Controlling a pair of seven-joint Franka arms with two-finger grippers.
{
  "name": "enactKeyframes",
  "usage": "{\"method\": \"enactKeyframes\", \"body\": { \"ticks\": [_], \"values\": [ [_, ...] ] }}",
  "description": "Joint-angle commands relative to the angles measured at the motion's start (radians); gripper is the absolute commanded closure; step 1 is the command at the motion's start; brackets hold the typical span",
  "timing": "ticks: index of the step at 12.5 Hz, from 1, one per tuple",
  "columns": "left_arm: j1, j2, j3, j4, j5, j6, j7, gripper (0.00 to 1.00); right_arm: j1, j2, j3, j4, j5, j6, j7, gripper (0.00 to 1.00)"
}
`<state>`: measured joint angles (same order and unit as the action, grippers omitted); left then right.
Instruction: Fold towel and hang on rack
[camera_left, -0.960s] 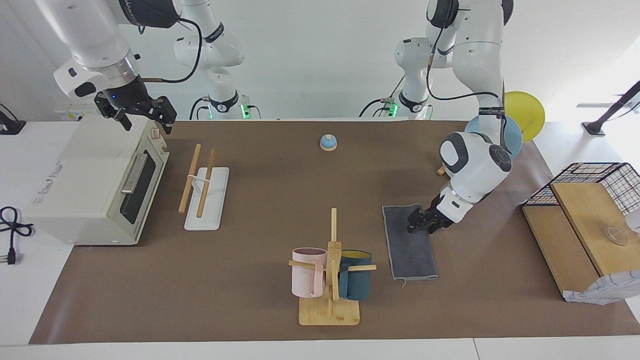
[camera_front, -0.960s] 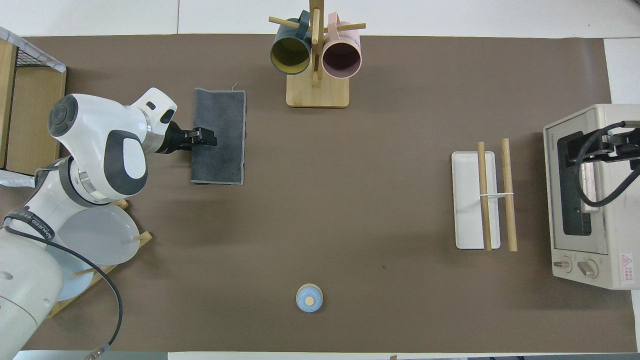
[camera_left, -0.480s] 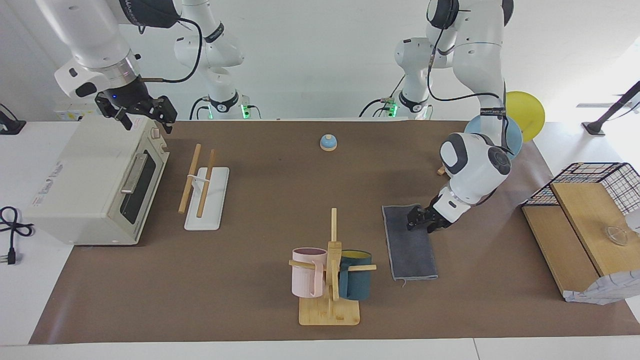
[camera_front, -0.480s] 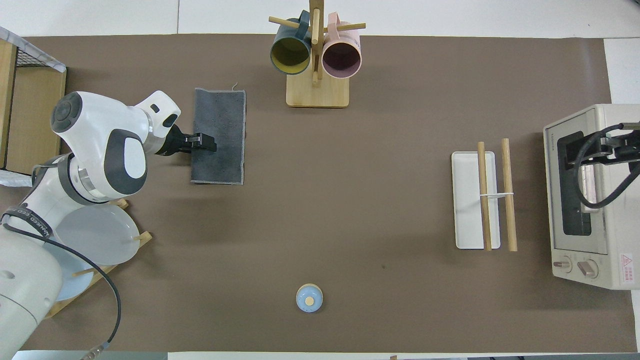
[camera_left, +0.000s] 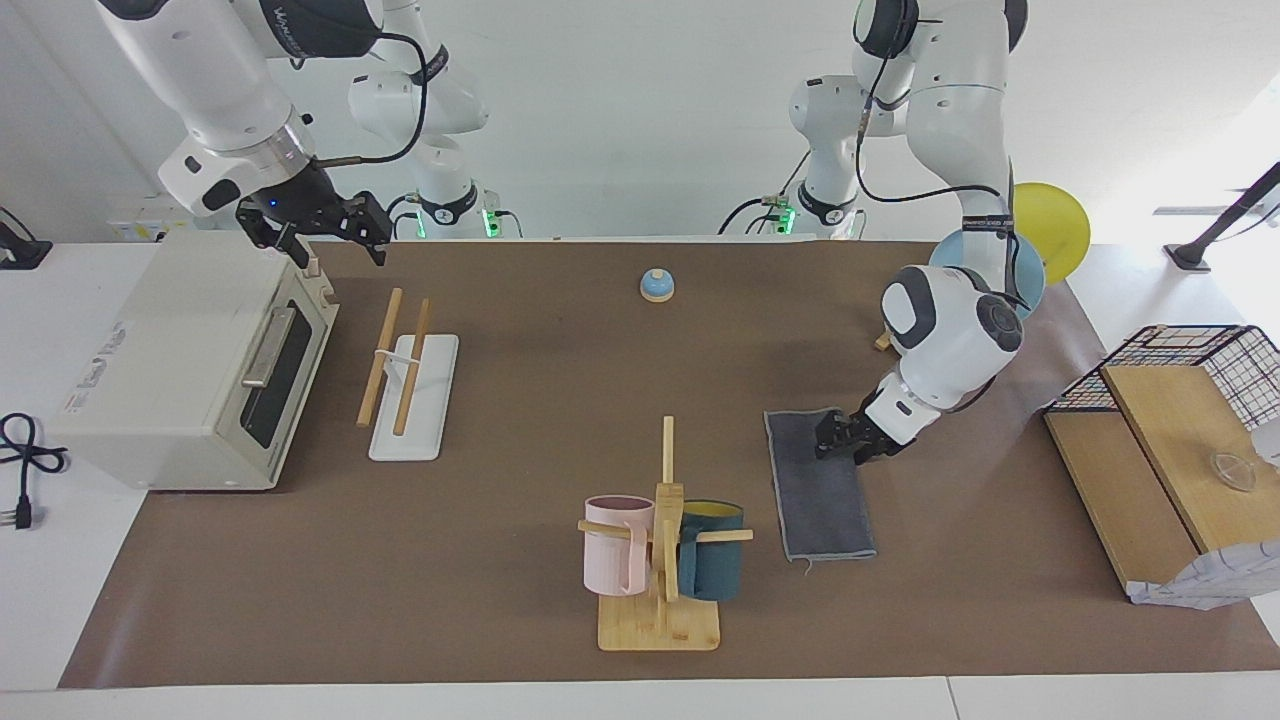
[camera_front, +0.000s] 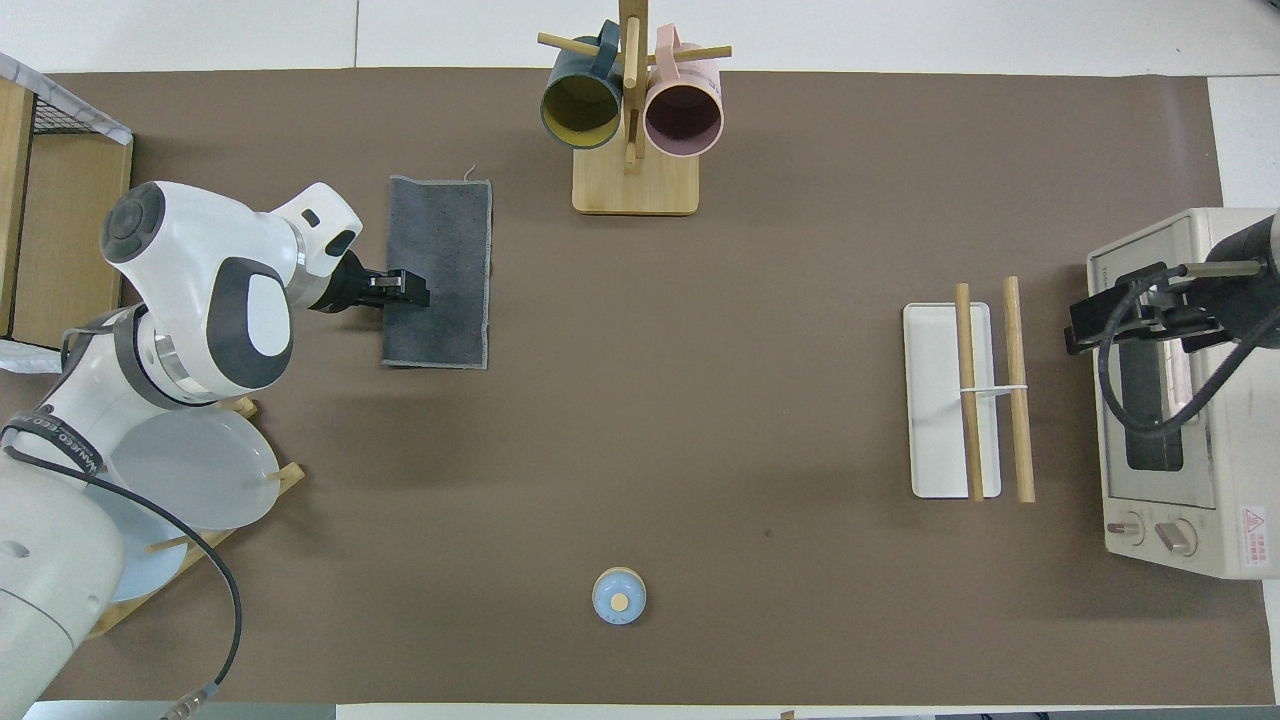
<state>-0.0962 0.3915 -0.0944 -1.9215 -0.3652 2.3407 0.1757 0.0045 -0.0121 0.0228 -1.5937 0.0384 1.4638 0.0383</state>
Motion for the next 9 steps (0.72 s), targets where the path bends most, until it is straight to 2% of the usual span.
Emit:
{"method": "enactKeyframes", "body": {
  "ticks": [1, 2, 3, 4, 9],
  "values": [
    [-0.002, 0.003, 0.001, -0.008, 0.011, -0.026, 0.007, 0.69, -0.011, -0.042, 0.002, -0.057, 0.026, 0.03, -0.006, 0.0],
    [-0.004, 0.001, 0.001, -0.013, 0.011, -0.026, 0.005, 0.78, -0.009, -0.042, 0.002, -0.055, 0.026, 0.029, -0.006, 0.0],
    [-0.004, 0.001, 0.001, -0.013, 0.011, -0.027, 0.001, 0.94, -0.008, -0.043, 0.002, -0.063, 0.028, 0.035, -0.005, 0.0],
    [-0.004, 0.001, 0.001, -0.013, 0.011, -0.029, -0.002, 0.99, -0.005, -0.051, 0.003, -0.081, 0.028, 0.042, 0.001, 0.0],
    [0.007, -0.002, 0.002, 0.01, 0.009, -0.049, -0.08, 1.0, -0.004, -0.069, 0.002, -0.115, 0.07, 0.043, 0.003, 0.0]
  ]
}}
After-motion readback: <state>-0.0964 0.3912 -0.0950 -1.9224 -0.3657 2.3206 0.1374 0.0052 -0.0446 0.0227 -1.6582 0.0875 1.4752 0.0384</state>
